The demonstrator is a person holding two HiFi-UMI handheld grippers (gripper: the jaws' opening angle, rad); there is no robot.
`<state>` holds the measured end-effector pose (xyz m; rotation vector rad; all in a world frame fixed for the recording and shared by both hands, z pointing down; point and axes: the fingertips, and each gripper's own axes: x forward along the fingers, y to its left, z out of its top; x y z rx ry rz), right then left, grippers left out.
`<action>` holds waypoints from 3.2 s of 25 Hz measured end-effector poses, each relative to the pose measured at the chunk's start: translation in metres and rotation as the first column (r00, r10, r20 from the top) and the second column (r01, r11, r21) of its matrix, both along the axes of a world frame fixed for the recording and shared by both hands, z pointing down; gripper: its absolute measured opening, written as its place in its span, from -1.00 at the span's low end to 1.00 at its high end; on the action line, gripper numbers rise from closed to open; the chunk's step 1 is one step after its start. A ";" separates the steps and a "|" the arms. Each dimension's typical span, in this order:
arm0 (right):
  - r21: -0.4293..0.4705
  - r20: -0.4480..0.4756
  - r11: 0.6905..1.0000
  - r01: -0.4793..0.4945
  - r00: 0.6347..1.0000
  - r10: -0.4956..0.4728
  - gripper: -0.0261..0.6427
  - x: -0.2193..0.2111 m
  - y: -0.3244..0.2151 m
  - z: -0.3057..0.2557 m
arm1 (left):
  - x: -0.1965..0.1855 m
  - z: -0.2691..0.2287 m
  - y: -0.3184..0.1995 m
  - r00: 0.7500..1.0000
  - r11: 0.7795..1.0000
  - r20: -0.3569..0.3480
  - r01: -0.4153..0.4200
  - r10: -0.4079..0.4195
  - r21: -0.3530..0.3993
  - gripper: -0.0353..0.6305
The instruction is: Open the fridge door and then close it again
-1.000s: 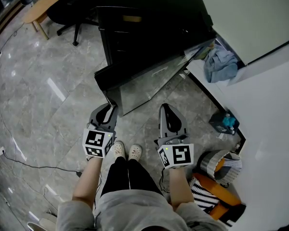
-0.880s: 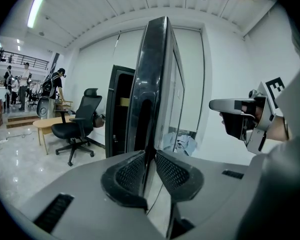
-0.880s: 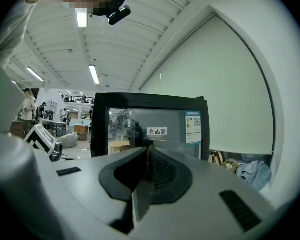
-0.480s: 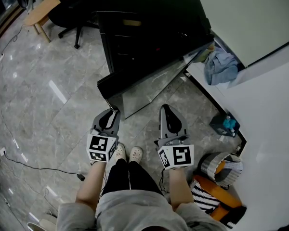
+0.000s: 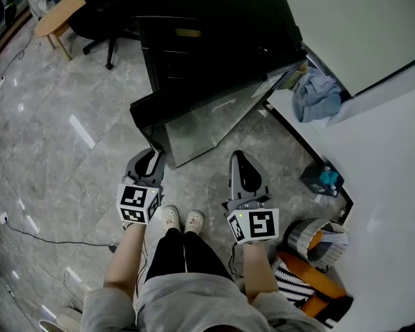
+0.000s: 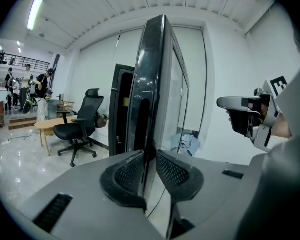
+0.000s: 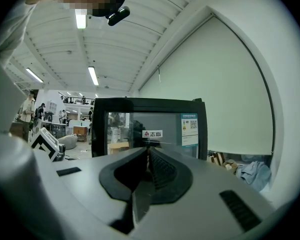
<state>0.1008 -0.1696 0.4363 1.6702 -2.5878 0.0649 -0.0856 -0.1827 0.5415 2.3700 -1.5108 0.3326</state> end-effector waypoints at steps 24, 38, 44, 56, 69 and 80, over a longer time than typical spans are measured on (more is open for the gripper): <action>-0.005 -0.014 1.000 -0.027 1.000 0.027 -0.84 0.001 -0.020 -0.001 | -0.045 0.003 -0.099 0.996 0.998 0.058 -0.065 0.065 0.001 -0.61; -0.009 -0.029 0.998 -0.069 0.997 0.069 -0.84 0.008 -0.026 0.000 | -0.054 0.005 -0.152 0.988 0.996 0.124 -0.084 0.088 -0.043 -0.59; -0.012 -0.033 0.996 -0.083 0.996 0.082 -0.84 0.010 -0.031 0.001 | -0.055 0.005 -0.168 0.987 0.995 0.135 -0.086 0.091 -0.047 -0.59; -0.012 -0.041 0.995 -0.096 0.995 0.095 -0.84 0.009 -0.036 0.000 | -0.056 0.006 -0.186 0.984 0.995 0.153 -0.083 0.091 -0.058 -0.58; -0.014 -0.057 0.996 -0.093 0.994 0.092 -0.85 0.011 -0.038 -0.004 | -0.061 0.005 -0.187 0.989 0.997 0.140 -0.036 0.045 -0.065 -0.58; -0.017 -0.078 0.998 -0.063 0.995 0.062 -0.84 0.007 -0.038 -0.014 | -0.054 -0.018 -0.146 0.992 0.998 0.115 -0.057 0.057 -0.007 -0.85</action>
